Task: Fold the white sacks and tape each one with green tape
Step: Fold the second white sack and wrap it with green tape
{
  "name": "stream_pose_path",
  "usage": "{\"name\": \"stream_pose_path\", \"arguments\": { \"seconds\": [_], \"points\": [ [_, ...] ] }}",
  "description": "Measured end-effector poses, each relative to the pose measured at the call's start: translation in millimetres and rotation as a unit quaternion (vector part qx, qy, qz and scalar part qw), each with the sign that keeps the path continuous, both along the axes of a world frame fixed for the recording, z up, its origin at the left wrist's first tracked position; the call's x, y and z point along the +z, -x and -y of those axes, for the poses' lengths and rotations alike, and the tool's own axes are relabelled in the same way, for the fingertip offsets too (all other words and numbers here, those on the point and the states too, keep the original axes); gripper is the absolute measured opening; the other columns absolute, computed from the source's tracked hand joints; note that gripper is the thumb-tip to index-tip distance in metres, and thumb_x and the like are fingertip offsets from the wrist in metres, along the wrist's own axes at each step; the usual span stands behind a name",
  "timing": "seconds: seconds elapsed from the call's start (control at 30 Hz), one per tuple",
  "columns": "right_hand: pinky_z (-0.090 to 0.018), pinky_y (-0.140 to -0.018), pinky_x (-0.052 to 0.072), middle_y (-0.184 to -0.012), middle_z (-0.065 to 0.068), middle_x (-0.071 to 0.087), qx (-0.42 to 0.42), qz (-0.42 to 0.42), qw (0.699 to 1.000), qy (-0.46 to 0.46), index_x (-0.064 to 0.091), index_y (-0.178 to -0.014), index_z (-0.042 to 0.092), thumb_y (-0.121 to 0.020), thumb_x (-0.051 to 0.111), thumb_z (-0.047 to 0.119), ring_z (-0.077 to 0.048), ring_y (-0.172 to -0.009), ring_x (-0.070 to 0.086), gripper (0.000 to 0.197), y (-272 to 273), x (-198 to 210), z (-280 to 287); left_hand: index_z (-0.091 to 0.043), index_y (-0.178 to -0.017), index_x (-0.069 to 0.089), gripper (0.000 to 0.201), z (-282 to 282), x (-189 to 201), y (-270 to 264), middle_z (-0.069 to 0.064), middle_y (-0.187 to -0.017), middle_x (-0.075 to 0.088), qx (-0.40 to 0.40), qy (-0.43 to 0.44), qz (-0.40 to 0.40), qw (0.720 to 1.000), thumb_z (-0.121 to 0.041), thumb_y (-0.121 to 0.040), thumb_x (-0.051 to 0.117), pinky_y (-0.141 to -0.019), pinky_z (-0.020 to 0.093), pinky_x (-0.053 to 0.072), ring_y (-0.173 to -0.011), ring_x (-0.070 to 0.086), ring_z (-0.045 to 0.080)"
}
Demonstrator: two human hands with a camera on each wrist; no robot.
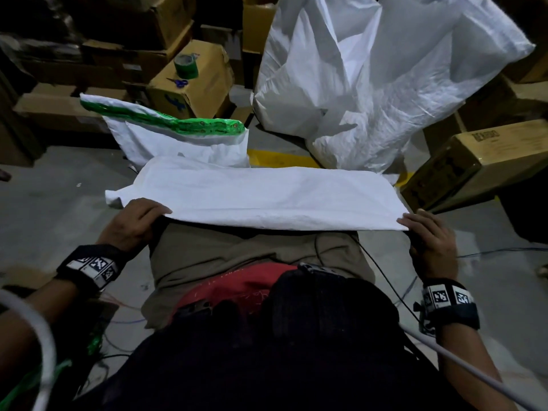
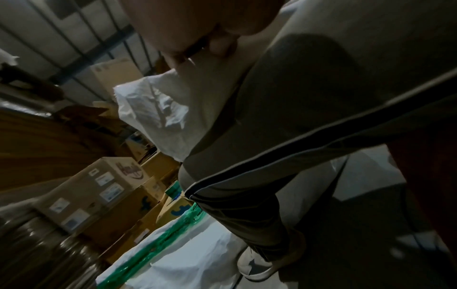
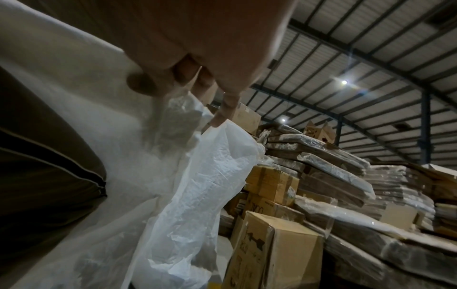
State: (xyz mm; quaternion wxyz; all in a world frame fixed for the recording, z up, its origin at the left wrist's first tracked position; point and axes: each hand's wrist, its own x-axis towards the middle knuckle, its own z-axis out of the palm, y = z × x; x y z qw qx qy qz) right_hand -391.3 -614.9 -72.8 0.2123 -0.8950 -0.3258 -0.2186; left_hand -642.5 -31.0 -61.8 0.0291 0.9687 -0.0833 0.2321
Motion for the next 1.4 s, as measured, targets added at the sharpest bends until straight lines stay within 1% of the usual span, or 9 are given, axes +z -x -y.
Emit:
{"name": "stream_pose_path", "arguments": {
  "seconds": [0.17,0.3,0.47,0.57,0.73,0.97,1.17,1.27,1.4],
  "points": [
    [-0.053,-0.089,0.041,-0.11,-0.012,0.073,0.024,-0.045,0.997,0.054,0.075,-0.104,0.01,-0.069,0.042,0.008,-0.024,-0.111,0.058,0.049,-5.1,8.7,2.8,0.004,-0.106,0.064,0.04,-10.7,13.0,-15.9,0.025,-0.1,0.064,0.059,0.086,-0.072,0.992,0.0,-0.07,0.048,-0.084,0.041,0.039,-0.094,0.052,0.034],
    [-0.066,-0.088,0.043,-0.094,-0.019,0.068,-0.019,-0.148,0.988,0.045,0.07,-0.107,0.002,-0.061,0.043,0.011,-0.041,-0.094,0.064,0.054,-24.2,13.0,-10.1,-0.001,-0.101,0.07,0.026,-13.4,29.5,-42.5,0.023,-0.103,0.071,0.151,0.157,-0.177,0.96,-0.011,-0.088,0.051,-0.083,0.042,0.047,-0.096,0.066,0.041],
    [-0.039,-0.083,0.021,-0.087,-0.012,0.064,-0.048,-0.243,0.967,0.059,0.07,-0.101,0.016,-0.082,0.04,0.03,-0.035,-0.094,0.058,0.038,-54.6,27.7,-42.2,-0.012,-0.117,0.071,0.051,-19.0,46.3,-66.8,0.013,-0.134,0.062,0.237,0.126,-0.331,0.905,-0.035,-0.087,0.037,-0.102,0.04,0.04,-0.123,0.053,0.036],
    [-0.035,-0.076,0.015,-0.086,-0.009,0.069,-0.045,-0.268,0.957,0.103,0.06,-0.092,0.028,-0.083,0.032,0.038,-0.032,-0.086,0.056,0.032,-65.4,21.9,-50.4,-0.018,-0.118,0.07,0.03,-18.5,44.2,-70.6,0.009,-0.133,0.063,0.247,0.05,-0.363,0.897,-0.029,-0.101,0.047,-0.097,0.036,0.04,-0.12,0.055,0.033],
    [-0.042,-0.078,0.034,-0.087,-0.013,0.07,-0.073,-0.299,0.942,0.134,0.058,-0.082,0.027,-0.076,0.024,0.048,-0.037,-0.082,0.061,0.041,-72.5,10.5,-53.3,-0.018,-0.055,0.055,0.058,-43.1,42.2,-61.1,0.01,-0.063,0.058,0.287,0.115,-0.334,0.891,-0.058,-0.096,0.05,-0.067,0.038,0.041,-0.068,0.057,0.03],
    [-0.04,-0.066,0.044,-0.079,-0.012,0.059,-0.073,-0.323,0.935,0.13,0.061,-0.077,0.023,-0.075,0.033,0.046,-0.034,-0.077,0.054,0.035,-62.8,29.6,-54.8,-0.011,-0.042,0.053,0.062,-81.3,49.9,-51.1,0.01,-0.046,0.054,0.347,0.216,-0.287,0.867,-0.065,-0.072,0.06,-0.055,0.034,0.035,-0.054,0.055,0.03],
    [-0.038,-0.062,0.042,-0.078,-0.01,0.059,-0.074,-0.312,0.933,0.166,0.06,-0.081,0.027,-0.071,0.026,0.051,-0.032,-0.074,0.053,0.042,-60.6,30.7,-59.6,0.005,-0.088,0.07,0.024,-29.6,66.2,-65.2,0.033,-0.088,0.064,0.288,-0.055,-0.118,0.949,-0.015,-0.087,0.056,-0.067,0.052,0.054,-0.077,0.064,0.049],
    [-0.038,-0.063,0.042,-0.079,-0.013,0.062,-0.091,-0.301,0.935,0.167,0.061,-0.084,0.028,-0.073,0.028,0.048,-0.034,-0.074,0.056,0.041,-60.3,31.0,-59.9,-0.003,-0.129,0.063,0.055,20.7,57.0,-77.3,0.024,-0.123,0.065,0.049,-0.059,-0.11,0.991,-0.044,-0.098,0.045,-0.092,0.051,0.05,-0.111,0.062,0.044],
    [-0.042,-0.069,0.048,-0.084,-0.015,0.067,-0.093,-0.305,0.935,0.155,0.061,-0.083,0.033,-0.072,0.03,0.049,-0.037,-0.077,0.059,0.037,-65.7,27.1,-57.7,-0.011,-0.153,0.038,0.083,68.7,46.9,-90.0,0.014,-0.152,0.046,-0.014,-0.181,-0.255,0.95,-0.066,-0.092,0.047,-0.109,0.049,0.041,-0.136,0.047,0.036]
  ]
}}
